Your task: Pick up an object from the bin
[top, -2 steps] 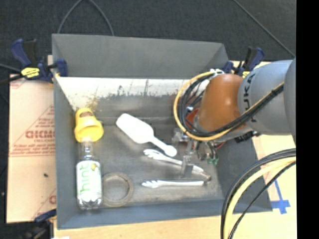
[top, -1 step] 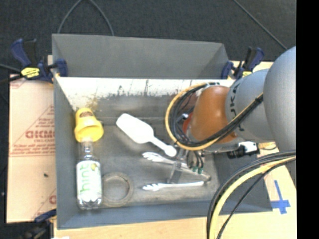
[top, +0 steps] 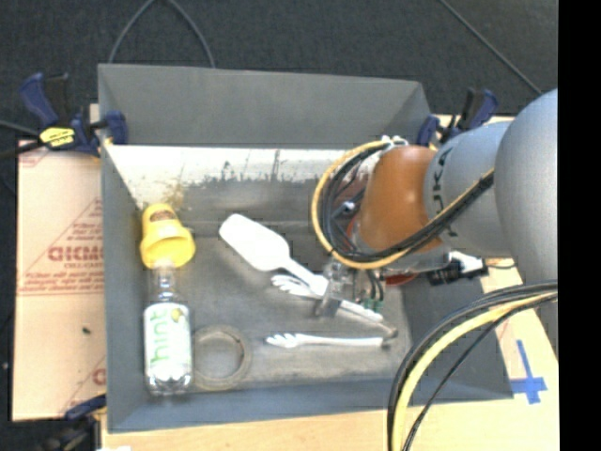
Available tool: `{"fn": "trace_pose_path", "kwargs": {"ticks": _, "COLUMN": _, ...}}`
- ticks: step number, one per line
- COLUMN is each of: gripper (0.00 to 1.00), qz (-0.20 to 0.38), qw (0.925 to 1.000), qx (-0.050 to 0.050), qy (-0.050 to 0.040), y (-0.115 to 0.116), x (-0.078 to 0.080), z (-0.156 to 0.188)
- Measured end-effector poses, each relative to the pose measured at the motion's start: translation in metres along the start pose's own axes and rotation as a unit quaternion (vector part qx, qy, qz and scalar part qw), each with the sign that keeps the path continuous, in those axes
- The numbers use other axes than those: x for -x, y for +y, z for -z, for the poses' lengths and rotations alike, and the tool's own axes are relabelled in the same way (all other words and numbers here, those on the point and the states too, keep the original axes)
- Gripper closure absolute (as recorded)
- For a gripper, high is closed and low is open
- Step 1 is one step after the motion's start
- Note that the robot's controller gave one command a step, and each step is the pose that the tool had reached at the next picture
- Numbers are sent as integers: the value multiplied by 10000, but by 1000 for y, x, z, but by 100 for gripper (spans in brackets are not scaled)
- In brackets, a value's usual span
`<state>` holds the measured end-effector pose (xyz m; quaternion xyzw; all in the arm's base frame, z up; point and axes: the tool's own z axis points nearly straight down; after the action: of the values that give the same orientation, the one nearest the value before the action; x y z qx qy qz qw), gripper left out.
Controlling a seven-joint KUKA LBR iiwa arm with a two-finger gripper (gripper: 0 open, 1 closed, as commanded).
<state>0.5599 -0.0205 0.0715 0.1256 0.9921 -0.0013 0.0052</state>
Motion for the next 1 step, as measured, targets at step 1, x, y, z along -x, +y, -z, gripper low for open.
{"fn": "trace_pose_path", "kwargs": {"ticks": 1, "gripper": 100, "qz": 4, "qw": 10000, "qx": -1, "qy": 0, "y": 0, "x": 0, "z": 0}}
